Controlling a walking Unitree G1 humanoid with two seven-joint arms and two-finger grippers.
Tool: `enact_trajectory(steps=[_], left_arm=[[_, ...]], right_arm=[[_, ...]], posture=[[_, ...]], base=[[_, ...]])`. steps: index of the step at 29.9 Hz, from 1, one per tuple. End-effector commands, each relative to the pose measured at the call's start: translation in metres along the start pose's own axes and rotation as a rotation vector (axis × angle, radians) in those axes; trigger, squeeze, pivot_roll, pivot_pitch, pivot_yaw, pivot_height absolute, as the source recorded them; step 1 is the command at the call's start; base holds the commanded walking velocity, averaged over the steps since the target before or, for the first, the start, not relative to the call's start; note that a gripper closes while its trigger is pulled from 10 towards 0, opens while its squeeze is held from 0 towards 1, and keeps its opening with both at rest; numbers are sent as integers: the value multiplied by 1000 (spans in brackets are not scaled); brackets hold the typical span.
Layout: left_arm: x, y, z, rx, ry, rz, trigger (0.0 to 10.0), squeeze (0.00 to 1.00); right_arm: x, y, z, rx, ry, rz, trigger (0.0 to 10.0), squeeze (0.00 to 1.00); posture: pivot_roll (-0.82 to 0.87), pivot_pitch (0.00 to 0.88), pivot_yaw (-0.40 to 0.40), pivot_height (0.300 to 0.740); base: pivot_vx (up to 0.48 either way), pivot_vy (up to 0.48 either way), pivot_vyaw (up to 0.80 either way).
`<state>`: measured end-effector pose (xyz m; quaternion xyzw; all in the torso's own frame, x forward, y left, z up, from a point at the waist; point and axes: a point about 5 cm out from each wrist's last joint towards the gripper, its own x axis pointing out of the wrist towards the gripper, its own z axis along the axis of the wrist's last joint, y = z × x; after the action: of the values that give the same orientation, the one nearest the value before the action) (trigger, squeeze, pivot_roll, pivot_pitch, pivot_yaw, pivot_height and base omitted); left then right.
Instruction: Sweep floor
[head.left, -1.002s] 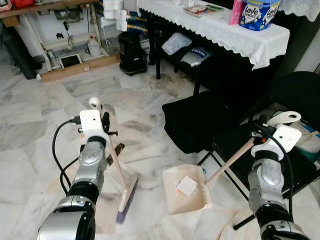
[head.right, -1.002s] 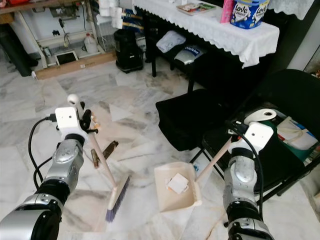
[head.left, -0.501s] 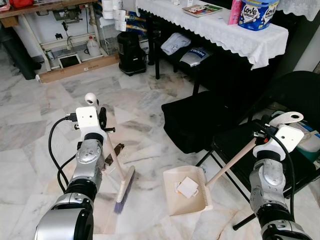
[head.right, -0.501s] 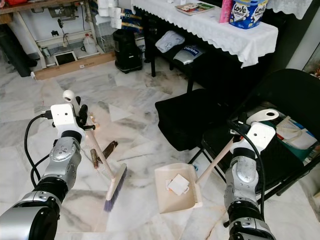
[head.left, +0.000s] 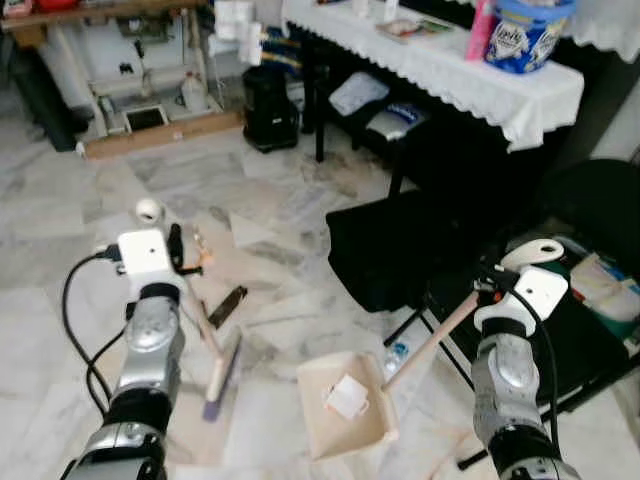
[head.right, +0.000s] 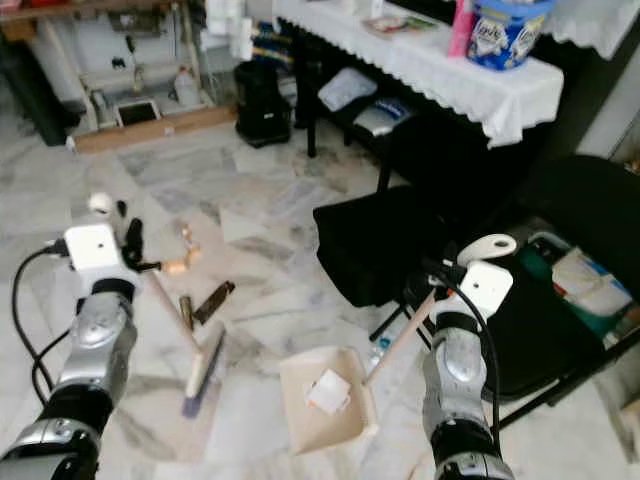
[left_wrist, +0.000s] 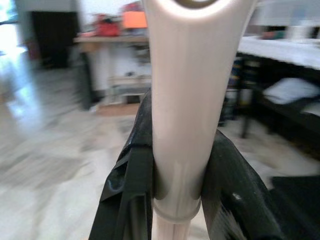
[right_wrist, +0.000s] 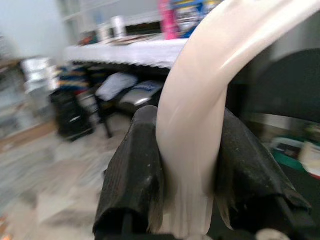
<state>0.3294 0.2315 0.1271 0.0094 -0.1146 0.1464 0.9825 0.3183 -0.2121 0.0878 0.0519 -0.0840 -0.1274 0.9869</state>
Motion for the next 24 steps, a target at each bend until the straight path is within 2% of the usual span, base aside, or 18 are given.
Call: enact_trajectory(steps=[1,7,13,16,18,24], left_arm=[[-4,12,6,15,-25,48,10000,0],[-11,13,8,19,-24,63,10000,0],[-9,5,14,32,-21,19,10000,0],[-9,-3,15,14,-14,6,10000,0],[-7,-13,14,4,1,-29,10000,0],[-1,-28,13,4,26,-90,10000,0]], right_arm=[[10,10,17,23,-67,28,10000,0],[13,15,19,32,-64,49,10000,0],[14,8,19,51,-66,9,10000,0],[15,1,21,47,-72,-2,10000,0],[16,-5,25,57,-85,-30,10000,0],[12,-8,28,67,-115,-59,10000,0]], posture=[[115,37,-80,740],[136,54,-75,740],[123,70,-55,740],[102,69,-48,740],[59,68,-31,740],[16,65,16,740]], base=[[0,0,800],[0,0,800],[0,0,800],[0,0,800],[0,0,800],[0,0,800]])
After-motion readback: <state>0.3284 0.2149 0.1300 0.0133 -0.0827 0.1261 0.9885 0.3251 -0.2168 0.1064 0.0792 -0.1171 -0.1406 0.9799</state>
